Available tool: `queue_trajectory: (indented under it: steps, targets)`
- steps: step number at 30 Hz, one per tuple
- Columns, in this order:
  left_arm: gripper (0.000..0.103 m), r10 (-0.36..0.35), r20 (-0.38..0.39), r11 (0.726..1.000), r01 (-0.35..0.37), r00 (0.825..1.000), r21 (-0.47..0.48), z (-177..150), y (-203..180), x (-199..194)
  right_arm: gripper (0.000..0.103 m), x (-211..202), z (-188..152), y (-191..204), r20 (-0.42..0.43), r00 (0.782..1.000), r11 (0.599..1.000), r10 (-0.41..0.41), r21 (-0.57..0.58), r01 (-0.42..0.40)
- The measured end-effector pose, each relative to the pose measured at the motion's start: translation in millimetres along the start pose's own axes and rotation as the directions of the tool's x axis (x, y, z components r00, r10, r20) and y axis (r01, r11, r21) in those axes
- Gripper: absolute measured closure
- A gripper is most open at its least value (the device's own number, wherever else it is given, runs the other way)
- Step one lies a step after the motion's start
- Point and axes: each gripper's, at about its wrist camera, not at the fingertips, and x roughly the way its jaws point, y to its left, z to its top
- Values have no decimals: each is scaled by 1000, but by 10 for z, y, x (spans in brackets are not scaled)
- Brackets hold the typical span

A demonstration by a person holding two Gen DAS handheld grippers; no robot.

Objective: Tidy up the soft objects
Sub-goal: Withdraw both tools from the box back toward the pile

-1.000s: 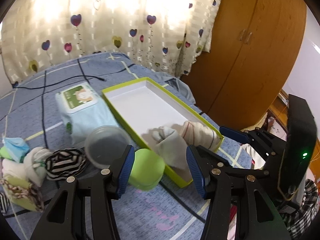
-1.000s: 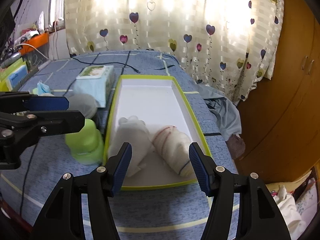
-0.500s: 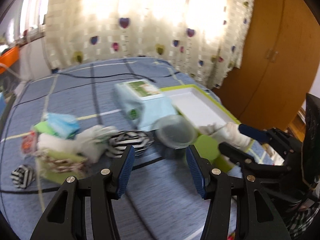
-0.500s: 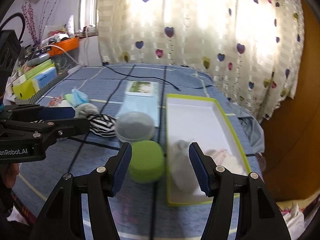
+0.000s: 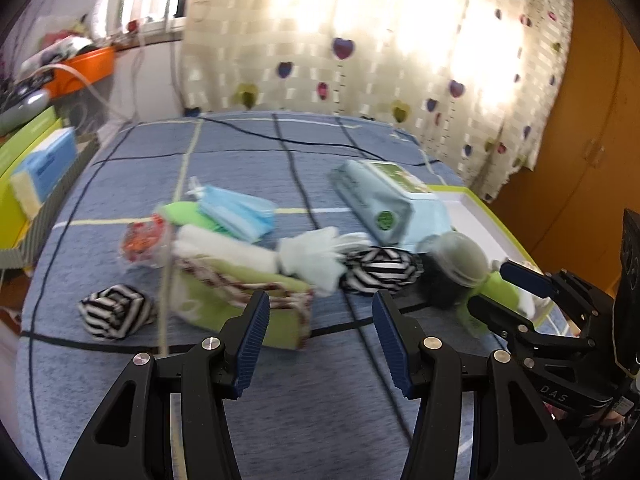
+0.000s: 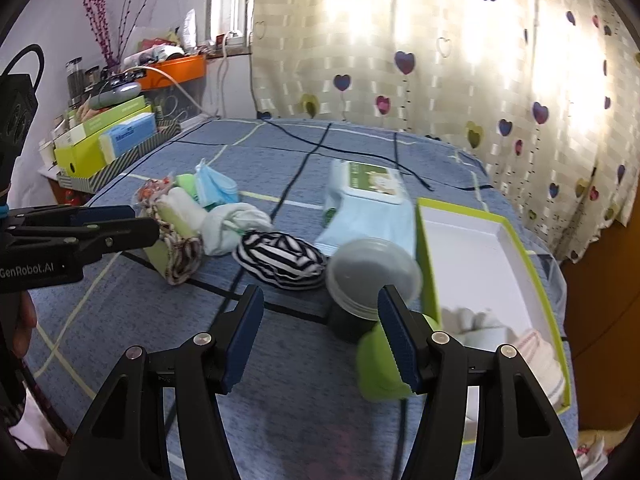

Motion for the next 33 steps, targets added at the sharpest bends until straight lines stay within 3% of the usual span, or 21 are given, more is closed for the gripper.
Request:
queue_trajectory:
  steps: [12, 21, 27, 33]
  targets:
    - [50, 108, -3, 991, -107, 994, -80, -100, 632, -81, 43, 231, 113, 305, -21, 996, 996, 86, -31, -86]
    - [50, 203, -33, 967, -205, 979, -148, -140, 1081, -30, 43, 388, 223, 499, -25, 987, 986, 160, -48, -161]
    - [45, 213, -62, 960, -221, 975, -175, -158, 1254, 59, 43, 550, 356, 760, -31, 964, 960, 264, -88, -266]
    - [45, 195, -86, 956, -209, 977, -206, -136, 1392, 146, 43, 775, 447, 917, -59, 948, 946, 313, -74, -317]
